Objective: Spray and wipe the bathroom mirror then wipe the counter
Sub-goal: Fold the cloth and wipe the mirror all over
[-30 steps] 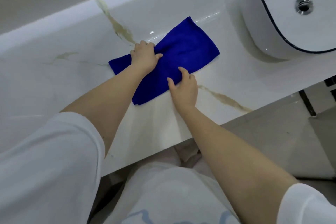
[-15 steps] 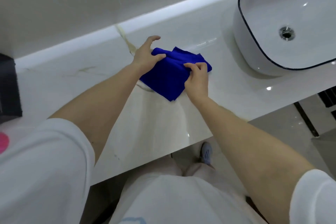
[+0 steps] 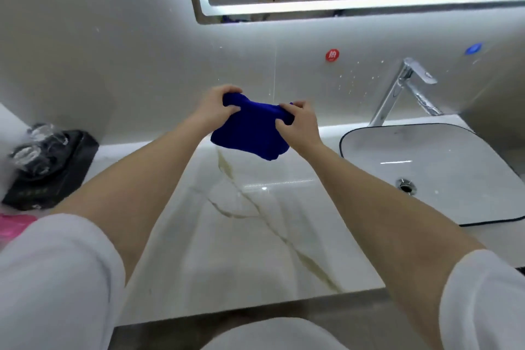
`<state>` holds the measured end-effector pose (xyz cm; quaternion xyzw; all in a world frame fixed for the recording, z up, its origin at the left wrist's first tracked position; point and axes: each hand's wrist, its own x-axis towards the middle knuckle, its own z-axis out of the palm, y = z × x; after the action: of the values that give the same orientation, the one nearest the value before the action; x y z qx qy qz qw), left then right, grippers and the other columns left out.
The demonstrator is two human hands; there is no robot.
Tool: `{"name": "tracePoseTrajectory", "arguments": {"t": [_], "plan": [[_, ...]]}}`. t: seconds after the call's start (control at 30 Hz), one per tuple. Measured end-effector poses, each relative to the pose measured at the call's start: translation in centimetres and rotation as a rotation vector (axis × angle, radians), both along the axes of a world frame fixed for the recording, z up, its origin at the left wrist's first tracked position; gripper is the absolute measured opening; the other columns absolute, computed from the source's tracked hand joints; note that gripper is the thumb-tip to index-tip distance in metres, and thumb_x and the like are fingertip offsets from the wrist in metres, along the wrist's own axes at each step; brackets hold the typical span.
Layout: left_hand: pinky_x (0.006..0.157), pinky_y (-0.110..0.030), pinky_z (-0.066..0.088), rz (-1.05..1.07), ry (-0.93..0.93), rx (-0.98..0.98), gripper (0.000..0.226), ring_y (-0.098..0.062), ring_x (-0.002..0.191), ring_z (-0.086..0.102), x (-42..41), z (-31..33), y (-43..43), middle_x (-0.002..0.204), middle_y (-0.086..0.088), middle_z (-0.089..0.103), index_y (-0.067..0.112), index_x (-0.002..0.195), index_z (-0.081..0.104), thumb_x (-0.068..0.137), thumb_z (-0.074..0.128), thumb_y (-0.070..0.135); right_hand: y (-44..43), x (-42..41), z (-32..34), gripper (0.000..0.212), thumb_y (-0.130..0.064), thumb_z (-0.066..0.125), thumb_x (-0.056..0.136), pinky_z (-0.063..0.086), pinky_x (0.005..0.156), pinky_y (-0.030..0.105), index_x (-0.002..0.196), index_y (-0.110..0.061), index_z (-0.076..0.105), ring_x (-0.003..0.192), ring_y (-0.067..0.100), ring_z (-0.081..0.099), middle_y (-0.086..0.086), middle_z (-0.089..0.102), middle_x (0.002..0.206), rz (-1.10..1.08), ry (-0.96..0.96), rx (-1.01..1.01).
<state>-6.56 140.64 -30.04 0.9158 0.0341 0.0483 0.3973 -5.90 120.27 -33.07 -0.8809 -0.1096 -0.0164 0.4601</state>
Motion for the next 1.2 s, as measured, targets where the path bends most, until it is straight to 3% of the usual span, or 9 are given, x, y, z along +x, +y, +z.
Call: {"name": "tracePoseTrajectory", "arguments": {"t": [0.17,0.27,0.33,0.47,0.63,0.83,1.0,1.13,1.2], "plan": [[0.092,-0.035,0.045,0.253,-0.279,0.243,0.023,-0.025,0.106,0.056,0.1,7.1,0.0,0.113,-0.006,0.064,0.024,0.111,0.067,0.089,0.062,0.027,-0.7,2.0,6.5,0.026,-0.01,0.053,0.095,0.032,0.081,0.011,0.116,-0.007,0.067,0.1,0.014,0.044,0.01,0.046,0.122,-0.001,-0.189,-0.008],[0.088,-0.03,0.039,0.33,-0.339,0.316,0.025,-0.023,0.109,0.049,-0.4,11.7,-0.3,0.114,-0.003,0.058,0.025,0.109,0.068,0.087,0.064,0.037,-0.7,3.0,11.1,0.023,-0.023,0.054,0.097,0.041,0.093,0.025,0.113,-0.01,0.065,0.11,0.017,0.044,0.008,0.044,0.128,-0.02,-0.29,0.066],[0.085,-0.028,0.043,0.359,-0.371,0.193,0.025,-0.02,0.104,0.052,-1.0,14.7,-0.8,0.111,-0.001,0.056,0.024,0.104,0.069,0.084,0.067,0.039,-0.6,3.6,14.5,0.022,-0.024,0.053,0.097,0.041,0.098,0.032,0.111,-0.012,0.064,0.117,0.02,0.046,0.007,0.048,0.128,-0.017,-0.322,0.126],[0.067,-0.019,0.048,0.272,-0.422,-0.202,0.02,-0.013,0.088,0.061,-2.2,19.9,-1.9,0.095,0.003,0.064,0.017,0.106,0.064,0.088,0.066,0.027,-0.5,3.9,20.9,0.016,-0.021,0.047,0.1,0.043,0.074,0.018,0.11,-0.018,0.058,0.091,0.009,0.055,-0.006,0.058,0.101,0.053,-0.309,0.318],[0.071,-0.03,0.058,0.269,-0.541,-0.432,0.023,-0.017,0.085,0.065,-3.4,26.2,-1.9,0.095,-0.001,0.065,0.023,0.102,0.052,0.086,0.069,0.018,-0.9,4.3,27.5,0.017,-0.018,0.053,0.096,0.042,0.064,0.017,0.098,-0.034,0.046,0.087,0.01,0.056,0.0,0.06,0.109,0.091,-0.447,0.421],[0.069,-0.03,0.058,0.138,-0.613,-0.423,0.029,-0.021,0.077,0.063,-4.3,32.9,-1.5,0.088,-0.007,0.064,0.025,0.097,0.046,0.09,0.056,-0.001,-0.9,4.8,34.4,0.019,-0.011,0.05,0.095,0.046,0.067,0.02,0.091,-0.03,0.05,0.085,0.014,0.059,0.003,0.066,0.099,0.125,-0.568,0.435],[0.072,-0.035,0.057,0.166,-0.752,-0.39,0.022,-0.022,0.081,0.063,-3.1,36.1,-0.7,0.099,-0.008,0.062,0.023,0.089,0.047,0.09,0.06,0.006,0.2,5.6,38.1,0.029,0.002,0.042,0.091,0.042,0.07,0.018,0.084,-0.021,0.058,0.079,0.001,0.052,-0.006,0.061,0.089,0.101,-0.713,0.448],[0.071,-0.028,0.057,0.171,-0.839,-0.3,0.026,-0.018,0.084,0.062,-0.6,38.3,0.8,0.089,0.0,0.066,0.024,0.074,0.064,0.09,0.058,0.005,1.4,7.8,39.5,0.041,0.004,0.038,0.093,0.045,0.087,0.02,0.095,-0.017,0.073,0.096,0.012,0.055,0.002,0.065,0.109,0.102,-0.762,0.351],[0.067,-0.016,0.053,0.158,-0.837,-0.245,0.025,-0.012,0.085,0.062,1.2,39.4,1.5,0.094,0.003,0.068,0.022,0.082,0.072,0.093,0.056,0.005,2.1,9.0,40.4,0.038,0.004,0.039,0.095,0.044,0.09,0.02,0.104,-0.012,0.072,0.098,0.012,0.053,0.005,0.064,0.115,0.089,-0.81,0.29]]}}
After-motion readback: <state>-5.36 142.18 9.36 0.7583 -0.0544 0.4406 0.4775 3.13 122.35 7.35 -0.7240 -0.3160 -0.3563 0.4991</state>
